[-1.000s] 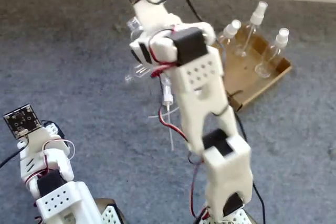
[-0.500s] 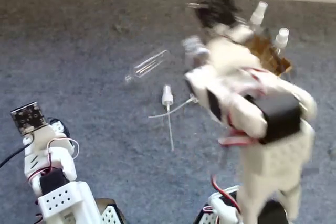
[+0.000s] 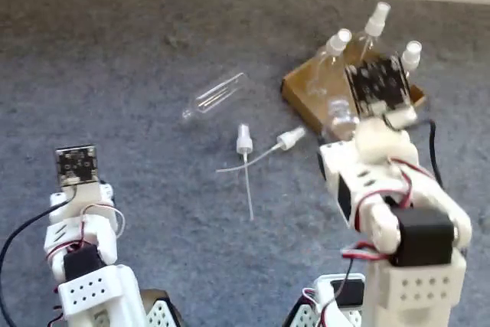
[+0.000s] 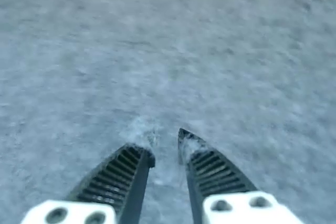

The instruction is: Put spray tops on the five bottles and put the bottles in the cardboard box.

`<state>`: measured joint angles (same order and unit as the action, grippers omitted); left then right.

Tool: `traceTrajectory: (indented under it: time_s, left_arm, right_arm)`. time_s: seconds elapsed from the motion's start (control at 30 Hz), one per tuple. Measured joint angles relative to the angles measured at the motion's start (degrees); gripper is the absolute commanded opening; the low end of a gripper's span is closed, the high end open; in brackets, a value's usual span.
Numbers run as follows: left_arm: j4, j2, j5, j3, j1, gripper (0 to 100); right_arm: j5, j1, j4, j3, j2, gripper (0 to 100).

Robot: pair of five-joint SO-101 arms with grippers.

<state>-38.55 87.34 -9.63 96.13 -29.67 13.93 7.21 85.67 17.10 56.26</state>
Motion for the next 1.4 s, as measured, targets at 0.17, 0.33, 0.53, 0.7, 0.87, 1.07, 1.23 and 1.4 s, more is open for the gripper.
traceTrajectory:
  time_s: [0.17,0.33,0.53,0.7,0.87,1.07,1.23,1.4]
  left_arm:
    - [-11.25,0.0,-4.48,-4.4,5.1,4]
    - [-23.03,0.0,-8.44,-15.03,12.75,4]
    - [-34.37,0.35,-9.85,-27.34,20.13,4]
    - [-38.68,-6.59,-10.02,-35.6,23.56,4]
    - [-38.77,-22.07,-10.02,-45.19,26.73,4]
    - [-38.77,-41.58,-10.02,-54.95,33.76,4]
    - [-38.77,-55.47,-6.86,-62.59,37.71,4]
    - [-38.77,-67.52,-2.11,-71.38,40.09,7]
  right_arm:
    - [0.0,-2.37,-6.59,13.27,15.47,0.9]
    - [0.0,-2.9,-15.12,28.22,27.78,0.9]
    - [-0.26,-3.08,-26.46,45.8,31.12,0.9]
    - [-7.91,-3.08,-35.08,56.53,31.21,0.9]
    - [-12.22,-3.08,-38.42,62.59,31.47,0.9]
    - [-12.4,1.23,-38.86,63.82,35.08,0.9]
    - [-12.4,7.56,-39.03,69.8,41.76,0.9]
    - [-12.4,10.73,-39.03,75.52,48.09,0.9]
